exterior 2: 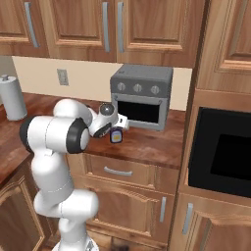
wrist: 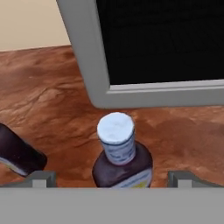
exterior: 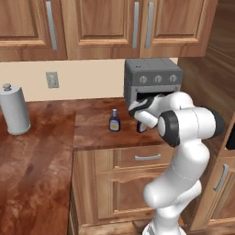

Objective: Place the condiment bottle and condiment bottle from the counter to the top shelf of the fridge. If the existing items in the fridge are on the top shelf, move them to other shelves.

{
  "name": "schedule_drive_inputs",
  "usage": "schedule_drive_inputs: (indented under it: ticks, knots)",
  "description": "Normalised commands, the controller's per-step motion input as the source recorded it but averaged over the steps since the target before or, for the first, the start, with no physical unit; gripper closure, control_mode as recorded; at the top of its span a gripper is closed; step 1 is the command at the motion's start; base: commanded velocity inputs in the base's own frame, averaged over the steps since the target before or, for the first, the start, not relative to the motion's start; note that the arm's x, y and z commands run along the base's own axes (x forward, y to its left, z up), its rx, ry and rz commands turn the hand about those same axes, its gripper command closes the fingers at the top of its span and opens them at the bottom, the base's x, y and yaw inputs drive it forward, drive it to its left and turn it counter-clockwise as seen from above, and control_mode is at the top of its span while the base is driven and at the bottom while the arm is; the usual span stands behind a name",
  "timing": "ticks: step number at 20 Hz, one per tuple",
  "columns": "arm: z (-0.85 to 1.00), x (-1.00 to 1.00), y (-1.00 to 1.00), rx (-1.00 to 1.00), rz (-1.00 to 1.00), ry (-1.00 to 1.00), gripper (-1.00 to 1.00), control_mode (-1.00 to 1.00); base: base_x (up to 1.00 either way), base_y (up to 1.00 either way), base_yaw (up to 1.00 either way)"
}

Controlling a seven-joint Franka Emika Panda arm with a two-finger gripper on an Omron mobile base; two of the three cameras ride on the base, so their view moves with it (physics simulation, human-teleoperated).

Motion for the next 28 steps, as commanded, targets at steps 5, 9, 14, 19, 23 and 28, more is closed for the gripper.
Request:
schedule_drive_inputs:
  ticks: [5,9,14,19,23,28]
  knots:
    - [-0.15,0.28,0.00,-0.02,0.00,-0.05,-1.00,-1.00,0.00,0.00,0.00]
    - [-0.12,0.25,0.00,-0.01,0.00,-0.06,1.00,-1.00,0.00,0.00,0.00]
    - [-0.06,0.09,0.00,0.00,0.00,-0.03,1.00,-1.00,0.00,0.00,0.00]
    - [0.03,-0.16,0.00,0.00,0.00,0.00,1.00,-1.00,0.00,0.00,0.00]
    - [0.70,-0.80,0.01,0.00,0.00,-0.13,1.00,-1.00,0.00,0.00,0.00]
    - [1.00,-0.96,0.18,0.00,0.00,-0.18,1.00,-1.00,0.00,0.00,0.00]
